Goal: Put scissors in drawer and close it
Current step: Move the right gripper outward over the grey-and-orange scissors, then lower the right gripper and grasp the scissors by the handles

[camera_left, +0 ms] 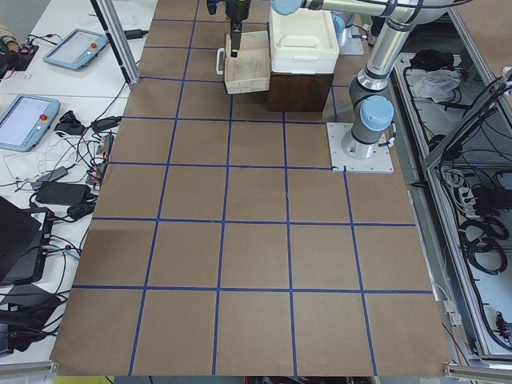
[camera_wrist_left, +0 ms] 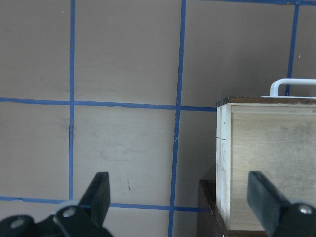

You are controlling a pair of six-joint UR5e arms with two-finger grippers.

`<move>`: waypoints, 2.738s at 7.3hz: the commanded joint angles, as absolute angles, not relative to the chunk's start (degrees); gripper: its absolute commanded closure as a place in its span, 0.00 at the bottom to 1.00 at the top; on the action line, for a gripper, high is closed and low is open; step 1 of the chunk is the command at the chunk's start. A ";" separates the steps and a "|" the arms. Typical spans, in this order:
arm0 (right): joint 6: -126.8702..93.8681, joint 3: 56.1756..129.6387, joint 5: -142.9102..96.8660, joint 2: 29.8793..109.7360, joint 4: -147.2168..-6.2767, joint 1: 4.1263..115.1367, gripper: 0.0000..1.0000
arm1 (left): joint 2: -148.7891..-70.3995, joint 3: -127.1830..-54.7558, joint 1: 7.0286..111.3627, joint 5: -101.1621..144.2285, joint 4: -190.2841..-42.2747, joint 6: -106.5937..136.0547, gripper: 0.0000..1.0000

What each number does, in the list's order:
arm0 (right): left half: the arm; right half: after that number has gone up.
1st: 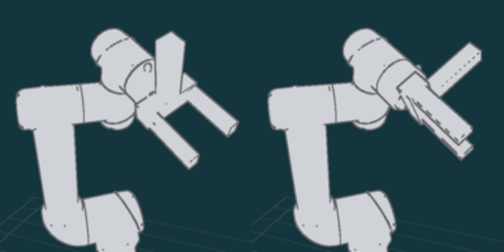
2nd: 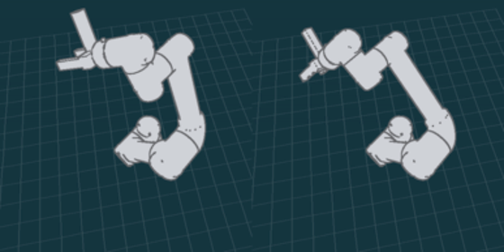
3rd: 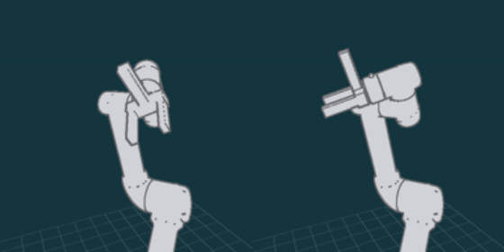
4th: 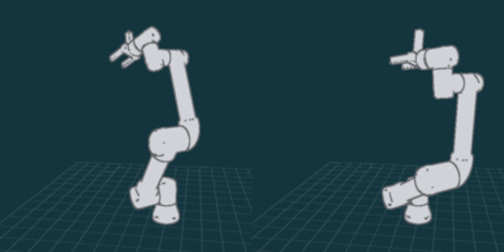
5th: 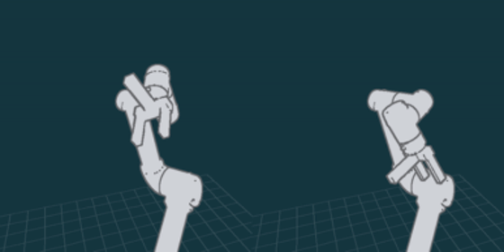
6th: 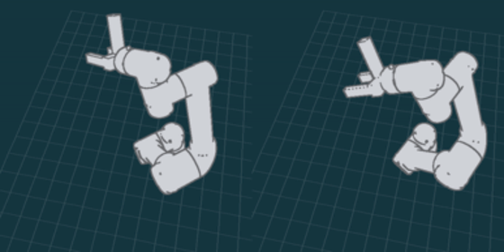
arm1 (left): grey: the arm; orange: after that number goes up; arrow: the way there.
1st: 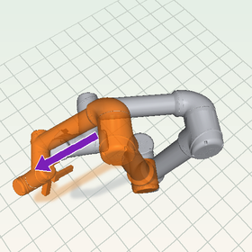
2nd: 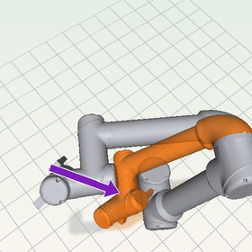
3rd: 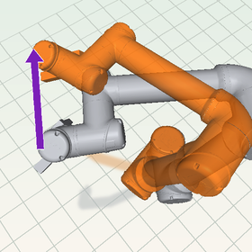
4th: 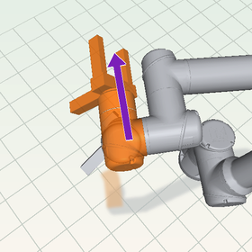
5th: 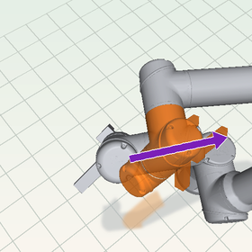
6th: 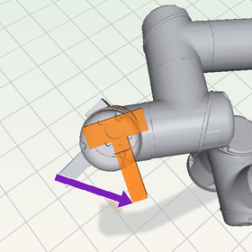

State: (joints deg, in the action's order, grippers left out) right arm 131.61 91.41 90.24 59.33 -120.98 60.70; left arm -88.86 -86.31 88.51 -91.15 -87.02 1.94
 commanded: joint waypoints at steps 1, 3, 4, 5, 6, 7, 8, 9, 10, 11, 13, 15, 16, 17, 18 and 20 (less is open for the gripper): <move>138.32 91.41 86.23 57.22 -123.91 60.73 0.00 | -88.86 -86.31 88.51 -91.14 -87.01 1.93 0.00; 138.34 91.49 86.84 56.95 -123.84 60.56 0.00 | -88.86 -86.31 88.59 -91.06 -87.01 1.93 0.00; 138.34 91.58 87.10 56.78 -123.84 60.21 0.00 | -88.86 -86.31 88.59 -91.05 -87.01 1.93 0.00; 137.90 91.58 88.75 56.69 -123.84 60.03 0.00 | -88.86 -86.31 88.59 -91.14 -87.01 1.93 0.00; 137.64 91.58 90.07 56.69 -123.58 60.03 0.00 | -88.86 -86.31 88.51 -91.14 -87.01 1.93 0.00; 137.55 92.02 90.09 56.69 -123.57 59.94 0.00 | -88.86 -86.31 88.51 -91.23 -87.01 1.93 0.00; 137.46 92.89 90.00 56.69 -123.92 59.51 0.00 | -88.86 -86.31 88.51 -91.14 -87.01 1.93 0.00; 137.63 93.07 89.83 56.69 -124.10 58.72 0.00 | -88.86 -86.31 88.51 -91.23 -87.10 1.93 0.00; 137.64 93.16 89.74 56.34 -124.01 58.36 0.00 | -88.86 -86.31 88.42 -91.23 -87.10 1.93 0.00; 137.64 93.16 89.56 55.82 -124.10 58.27 0.00 | -88.86 -86.31 88.42 -91.23 -87.10 1.93 0.00; 137.90 93.16 89.38 55.55 -124.45 58.27 0.07 | -88.86 -86.31 88.42 -91.23 -87.01 1.93 0.00; 140.25 93.16 89.91 55.81 -127.44 58.36 0.96 | -88.86 -86.31 88.42 -91.23 -87.10 1.93 0.00; 140.53 93.08 89.91 55.81 -127.44 58.36 1.00 | -88.86 -86.31 88.42 -91.23 -87.01 1.93 0.00; 140.62 93.08 89.91 55.98 -127.44 58.36 1.00 | -88.86 -86.31 88.42 -91.23 -87.10 1.93 0.00; 140.54 93.08 89.91 55.99 -127.44 58.36 1.00 | -88.86 -86.31 88.42 -91.23 -87.01 1.93 0.00; 140.10 93.08 90.00 57.38 -127.44 58.45 1.00 | -88.86 -86.31 88.42 -91.23 -87.01 1.93 0.00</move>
